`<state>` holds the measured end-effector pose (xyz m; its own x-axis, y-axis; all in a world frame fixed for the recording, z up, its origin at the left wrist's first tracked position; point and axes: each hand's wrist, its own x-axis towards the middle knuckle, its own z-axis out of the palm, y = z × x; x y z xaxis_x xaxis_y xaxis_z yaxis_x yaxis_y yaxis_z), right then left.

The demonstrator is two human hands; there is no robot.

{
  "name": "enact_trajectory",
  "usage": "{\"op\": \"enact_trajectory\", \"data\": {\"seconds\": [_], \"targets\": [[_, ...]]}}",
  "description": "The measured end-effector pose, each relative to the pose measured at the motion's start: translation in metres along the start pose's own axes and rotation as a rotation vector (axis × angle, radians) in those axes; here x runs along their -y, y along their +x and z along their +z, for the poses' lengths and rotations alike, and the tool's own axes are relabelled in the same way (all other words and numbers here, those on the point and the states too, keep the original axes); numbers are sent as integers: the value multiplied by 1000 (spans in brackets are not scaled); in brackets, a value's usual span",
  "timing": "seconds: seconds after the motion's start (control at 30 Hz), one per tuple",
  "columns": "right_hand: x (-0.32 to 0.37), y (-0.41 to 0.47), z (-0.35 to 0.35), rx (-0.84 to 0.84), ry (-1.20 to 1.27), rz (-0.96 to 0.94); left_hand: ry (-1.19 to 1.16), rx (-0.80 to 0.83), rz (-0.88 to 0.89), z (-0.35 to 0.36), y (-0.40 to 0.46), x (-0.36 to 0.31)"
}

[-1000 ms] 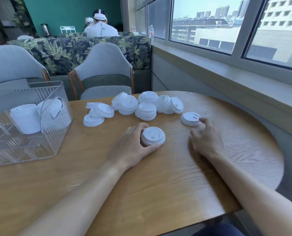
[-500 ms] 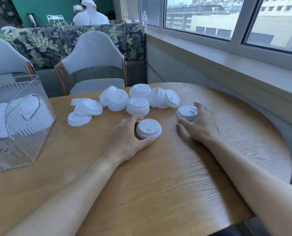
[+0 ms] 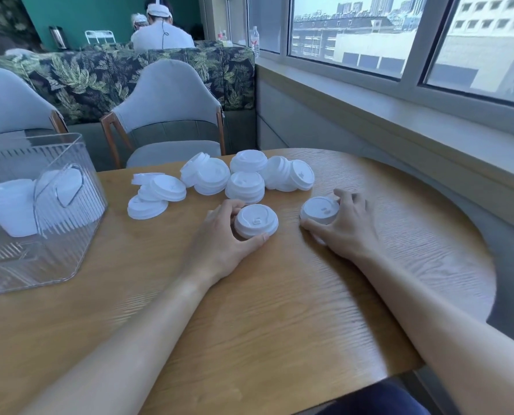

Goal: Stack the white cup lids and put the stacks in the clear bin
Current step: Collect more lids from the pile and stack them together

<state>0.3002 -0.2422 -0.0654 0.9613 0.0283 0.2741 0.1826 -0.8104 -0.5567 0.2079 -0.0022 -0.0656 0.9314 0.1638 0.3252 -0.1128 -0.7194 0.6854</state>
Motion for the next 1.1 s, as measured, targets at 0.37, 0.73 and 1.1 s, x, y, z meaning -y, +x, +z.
{"op": "enact_trajectory", "data": {"seconds": [0.37, 0.73, 1.1], "targets": [[47, -78, 1, 192, -29, -135, -174, -127, -99, -18, -33, 8], [94, -109, 27, 198, -71, -149, -270, -212, -151, -32, -61, 5], [74, -104, 16, 338, 332, -224, -254, -184, -141, -32, -63, 3]]}}
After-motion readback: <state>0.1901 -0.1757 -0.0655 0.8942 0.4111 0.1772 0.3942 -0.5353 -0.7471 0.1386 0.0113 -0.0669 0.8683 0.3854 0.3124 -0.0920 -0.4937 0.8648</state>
